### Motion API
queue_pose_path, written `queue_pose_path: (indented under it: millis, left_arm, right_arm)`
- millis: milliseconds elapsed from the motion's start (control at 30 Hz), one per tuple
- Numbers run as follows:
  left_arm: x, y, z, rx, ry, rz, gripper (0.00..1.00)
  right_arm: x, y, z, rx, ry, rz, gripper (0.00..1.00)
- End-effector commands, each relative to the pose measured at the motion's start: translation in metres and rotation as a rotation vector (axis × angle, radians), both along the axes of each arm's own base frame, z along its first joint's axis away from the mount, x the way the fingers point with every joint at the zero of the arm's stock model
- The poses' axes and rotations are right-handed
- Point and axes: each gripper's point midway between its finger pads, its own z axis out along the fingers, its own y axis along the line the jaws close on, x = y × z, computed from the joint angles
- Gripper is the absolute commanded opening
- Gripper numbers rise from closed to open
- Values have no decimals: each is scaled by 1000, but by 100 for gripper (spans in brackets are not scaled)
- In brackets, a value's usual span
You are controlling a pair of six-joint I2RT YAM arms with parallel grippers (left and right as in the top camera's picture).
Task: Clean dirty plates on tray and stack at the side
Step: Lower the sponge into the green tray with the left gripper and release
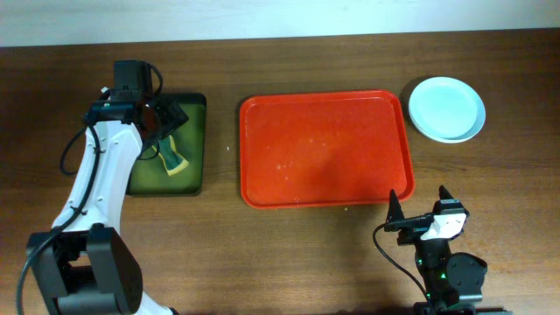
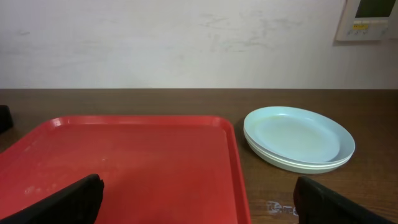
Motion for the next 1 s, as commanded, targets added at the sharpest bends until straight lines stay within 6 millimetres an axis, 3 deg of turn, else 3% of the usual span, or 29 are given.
queue_pose_path:
  millis: [0,67,167,300,433,533,600,667,767,967]
  left_arm:
    - [1,0,3,3,-9,-3,99]
    - [1,6,5,32,-10,10,99]
    - [-4,8,31,47,-68,18,99]
    - [-44,17,68,128,-75,2,99]
    - [-78,7,73,155,-188,-70,99]
    - [-91,-28,83,213,-420,-358,99]
    - [-115,-47,94,254,-616,-506,99]
    - [-147,-42,108,319,-807,-475,99]
    - [-175,-37,121,362,-937,-441,99]
    - [-187,-34,102,388,-1055,-414,99]
  right_arm:
    - [0,-2,-2,-1,1,-14,98]
    - [0,-2,-2,-1,1,-14,99]
    - [0,-2,-2,-1,1,-14,98]
    - [0,-2,-2,-1,1,-14,98]
    - [0,-2,-2,-1,1,-14,98]
    - [0,-2,-2,-1,1,-14,98]
    - [0,-2,-2,-1,1,-14,98]
    - [0,-2,-2,-1,1,-14,98]
    - [0,-2,-2,-1,1,-14,98]
    - [0,-2,-2,-1,1,-14,98]
